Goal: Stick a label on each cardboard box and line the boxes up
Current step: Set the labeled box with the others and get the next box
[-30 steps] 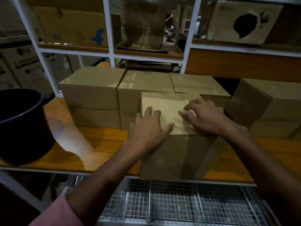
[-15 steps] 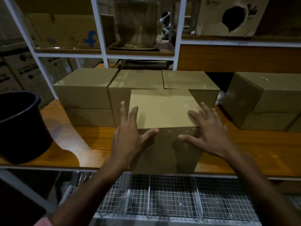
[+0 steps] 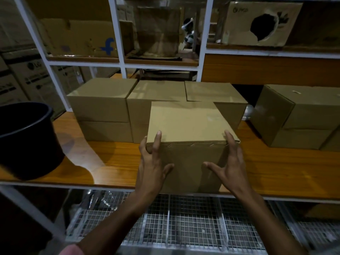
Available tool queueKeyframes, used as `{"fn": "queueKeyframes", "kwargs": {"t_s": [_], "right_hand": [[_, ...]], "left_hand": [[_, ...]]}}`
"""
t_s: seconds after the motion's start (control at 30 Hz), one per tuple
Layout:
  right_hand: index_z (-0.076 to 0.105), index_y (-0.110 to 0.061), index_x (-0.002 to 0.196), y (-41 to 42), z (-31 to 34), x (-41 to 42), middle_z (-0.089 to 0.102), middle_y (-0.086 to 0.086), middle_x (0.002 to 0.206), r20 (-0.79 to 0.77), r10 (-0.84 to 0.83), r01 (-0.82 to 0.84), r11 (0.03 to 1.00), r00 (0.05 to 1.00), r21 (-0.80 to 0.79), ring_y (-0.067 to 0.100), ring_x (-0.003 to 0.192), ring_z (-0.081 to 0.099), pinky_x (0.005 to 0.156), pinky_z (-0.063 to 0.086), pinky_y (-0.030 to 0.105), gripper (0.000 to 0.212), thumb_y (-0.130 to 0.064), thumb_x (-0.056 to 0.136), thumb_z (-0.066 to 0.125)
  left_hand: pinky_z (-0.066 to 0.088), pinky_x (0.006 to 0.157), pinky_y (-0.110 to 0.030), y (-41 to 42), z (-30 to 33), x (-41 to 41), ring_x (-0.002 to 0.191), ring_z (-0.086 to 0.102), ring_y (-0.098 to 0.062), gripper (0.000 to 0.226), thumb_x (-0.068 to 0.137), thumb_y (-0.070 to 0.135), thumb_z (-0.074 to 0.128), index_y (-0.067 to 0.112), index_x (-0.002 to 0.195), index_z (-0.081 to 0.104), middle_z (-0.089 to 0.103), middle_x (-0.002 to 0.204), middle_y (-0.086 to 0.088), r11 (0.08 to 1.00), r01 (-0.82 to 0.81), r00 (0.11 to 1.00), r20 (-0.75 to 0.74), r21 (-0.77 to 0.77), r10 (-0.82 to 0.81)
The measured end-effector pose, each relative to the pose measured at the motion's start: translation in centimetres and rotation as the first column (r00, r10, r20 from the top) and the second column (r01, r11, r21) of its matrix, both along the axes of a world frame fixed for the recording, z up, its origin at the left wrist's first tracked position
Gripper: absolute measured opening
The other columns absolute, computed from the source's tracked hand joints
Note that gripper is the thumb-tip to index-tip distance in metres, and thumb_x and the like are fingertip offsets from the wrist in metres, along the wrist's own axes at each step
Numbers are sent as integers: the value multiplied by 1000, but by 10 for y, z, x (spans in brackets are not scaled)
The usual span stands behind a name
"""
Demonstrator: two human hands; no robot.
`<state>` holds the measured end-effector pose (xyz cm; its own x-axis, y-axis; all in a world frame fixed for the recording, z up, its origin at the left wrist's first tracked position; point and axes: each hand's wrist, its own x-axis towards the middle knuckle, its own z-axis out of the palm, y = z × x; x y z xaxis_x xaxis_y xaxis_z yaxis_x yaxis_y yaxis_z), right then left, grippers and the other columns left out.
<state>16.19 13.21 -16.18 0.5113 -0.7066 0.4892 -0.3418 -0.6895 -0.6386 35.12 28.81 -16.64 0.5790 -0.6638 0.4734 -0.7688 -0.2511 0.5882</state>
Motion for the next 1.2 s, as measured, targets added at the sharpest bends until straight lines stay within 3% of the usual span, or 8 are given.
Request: {"fn": "queueKeyframes", "kwargs": {"t_s": [0.07, 0.13, 0.2, 0.4, 0.5, 0.7, 0.97, 1.2], "right_hand": [[19, -38, 157, 1, -1, 0, 33, 12, 156, 18, -28, 28, 999, 999, -16, 1, 130, 28, 93, 33, 11, 113, -29, 71, 91], [24, -38, 155, 6, 2, -1, 38, 16, 151, 39, -54, 56, 998, 998, -32, 17, 130, 40, 92, 40, 21, 110, -30, 69, 91], [24, -39, 152, 13, 9, -2, 38, 17, 149, 60, -66, 70, 994, 996, -78, 21, 128, 42, 92, 42, 31, 108, -32, 68, 92], [34, -24, 144, 33, 51, 0, 8, 20, 163, 125, -76, 114, 937, 989, -330, 0, 138, 13, 87, 41, 16, 102, -37, 61, 92], [34, -22, 144, 43, 70, 2, 0, 16, 167, 106, -60, 95, 925, 993, -368, -6, 148, -6, 92, 45, 39, 101, -46, 61, 88], [31, -31, 145, 65, 103, 18, 12, 12, 163, 49, -81, 94, 898, 996, -430, 37, 143, 31, 79, 58, 53, 97, -63, 64, 74], [30, -33, 145, 96, 141, 68, 16, 12, 162, 90, -124, 151, 878, 988, -453, 38, 143, 31, 84, 53, 59, 99, -55, 65, 84], [32, -31, 147, 113, 183, 146, 14, 10, 161, 76, -92, 117, 866, 993, -486, 36, 137, 38, 89, 54, 54, 102, -55, 65, 88]], "left_hand": [[50, 77, -34, 2, 3, 0, 119, 56, -40, 124, 78, 25, 86, 58, 148, -11, 3, 162, -14, 1000, 2, 1000, 27, 7, -2], [53, 75, -36, 6, 10, 1, 119, 56, -41, 121, 75, 27, 88, 53, 150, -4, 3, 161, -12, 1000, 4, 997, 76, -8, -4], [56, 72, -36, 10, 20, 0, 122, 53, -44, 120, 68, 28, 92, 43, 151, 8, 1, 161, -14, 999, 4, 992, 128, -38, 1], [59, 67, -40, 29, 68, 7, 142, 31, -47, 116, 56, 32, 97, 22, 146, 25, -6, 165, -10, 991, 45, 950, 313, -122, -4], [62, 66, -45, 42, 83, 16, 135, 38, -42, 116, 58, 36, 95, 19, 148, 24, 9, 164, -2, 991, 81, 934, 354, -103, -39], [59, 71, -50, 67, 103, 35, 135, 36, -41, 111, 64, 37, 92, 32, 149, 22, 14, 159, -5, 992, 60, 928, 373, -108, -16], [56, 76, -60, 98, 147, 84, 141, 25, -42, 120, 62, 35, 94, 34, 153, 16, 3, 162, -3, 993, 29, 901, 434, -115, 24], [52, 91, -64, 125, 188, 158, 135, 31, -46, 122, 61, 37, 95, 29, 154, 17, 10, 159, -6, 995, -36, 877, 474, -94, 77]]}}
